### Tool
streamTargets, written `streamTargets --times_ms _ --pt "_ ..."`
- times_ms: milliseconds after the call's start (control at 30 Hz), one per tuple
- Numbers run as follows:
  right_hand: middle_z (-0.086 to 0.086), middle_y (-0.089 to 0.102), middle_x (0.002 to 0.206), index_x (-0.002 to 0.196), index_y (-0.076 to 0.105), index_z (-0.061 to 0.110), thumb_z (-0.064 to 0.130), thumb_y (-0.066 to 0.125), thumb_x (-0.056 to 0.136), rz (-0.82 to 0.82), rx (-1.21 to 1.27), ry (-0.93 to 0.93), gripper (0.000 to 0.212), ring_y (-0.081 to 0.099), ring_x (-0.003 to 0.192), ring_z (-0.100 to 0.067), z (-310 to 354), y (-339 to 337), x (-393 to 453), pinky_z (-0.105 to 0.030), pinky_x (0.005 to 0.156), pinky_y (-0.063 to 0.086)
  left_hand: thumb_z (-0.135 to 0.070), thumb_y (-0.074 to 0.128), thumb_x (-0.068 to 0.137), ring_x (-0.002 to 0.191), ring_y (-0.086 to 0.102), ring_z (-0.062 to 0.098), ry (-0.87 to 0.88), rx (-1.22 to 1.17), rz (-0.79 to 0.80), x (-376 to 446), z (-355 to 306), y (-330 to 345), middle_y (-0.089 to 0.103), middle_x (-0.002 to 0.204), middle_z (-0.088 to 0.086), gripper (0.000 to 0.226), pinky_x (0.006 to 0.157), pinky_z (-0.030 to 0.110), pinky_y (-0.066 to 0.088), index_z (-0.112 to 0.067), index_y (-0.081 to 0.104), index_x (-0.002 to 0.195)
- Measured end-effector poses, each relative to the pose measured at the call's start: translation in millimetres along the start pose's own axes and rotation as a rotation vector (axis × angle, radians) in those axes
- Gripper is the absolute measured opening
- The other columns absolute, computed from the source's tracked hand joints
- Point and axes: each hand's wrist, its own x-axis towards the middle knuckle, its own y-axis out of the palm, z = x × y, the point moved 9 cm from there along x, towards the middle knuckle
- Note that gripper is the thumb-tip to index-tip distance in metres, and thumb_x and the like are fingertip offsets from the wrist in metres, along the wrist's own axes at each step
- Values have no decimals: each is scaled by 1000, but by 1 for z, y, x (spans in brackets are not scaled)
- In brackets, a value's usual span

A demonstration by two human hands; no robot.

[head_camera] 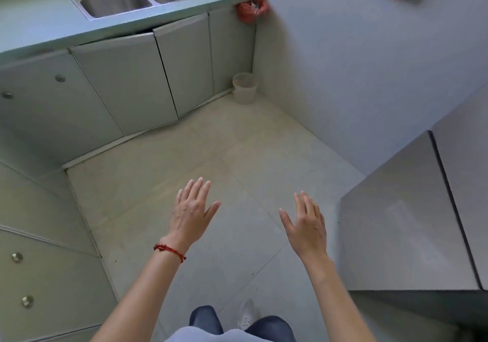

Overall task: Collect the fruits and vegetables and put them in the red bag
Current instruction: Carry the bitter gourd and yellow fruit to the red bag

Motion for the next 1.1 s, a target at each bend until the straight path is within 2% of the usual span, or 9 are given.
streamTargets --times_ms 433,667,767,933,1100 --pt "-15 38 146 137 40 5 60 17 79 6 19 -48 83 33 136 -29 -20 -10 112 -39 110 28 -71 -1 80 133 36 37 0 -18 -40 106 -35 1 45 140 17 94 107 50 30 -6 44 132" --pt "-14 38 147 137 40 6 56 27 84 18 24 -63 74 32 137 -29 6 10 229 -38 110 28 -65 6 86 125 45 40 16 5 -25 225 -15 -3 52 133 19 84 100 53 39 -5 50 127" --pt "-15 40 145 135 42 5 58 20 81 17 14 -73 79 36 135 -30 26 16 286 -40 108 31 -65 4 85 127 44 39 24 1 -8 284 -6 -12 51 135 18 86 101 53 38 -5 49 128" --pt "-16 42 143 134 44 4 58 22 81 9 35 -82 78 38 133 -31 59 15 380 -41 107 33 -67 4 84 130 40 38 22 10 -27 376 12 -31 48 137 17 87 104 51 34 -7 47 130" --pt "-15 42 144 135 43 6 57 24 82 -11 41 -96 77 38 133 -31 76 13 455 -41 107 33 -59 23 83 132 37 38 22 5 -38 452 16 -41 47 139 18 75 107 51 32 -6 45 132"
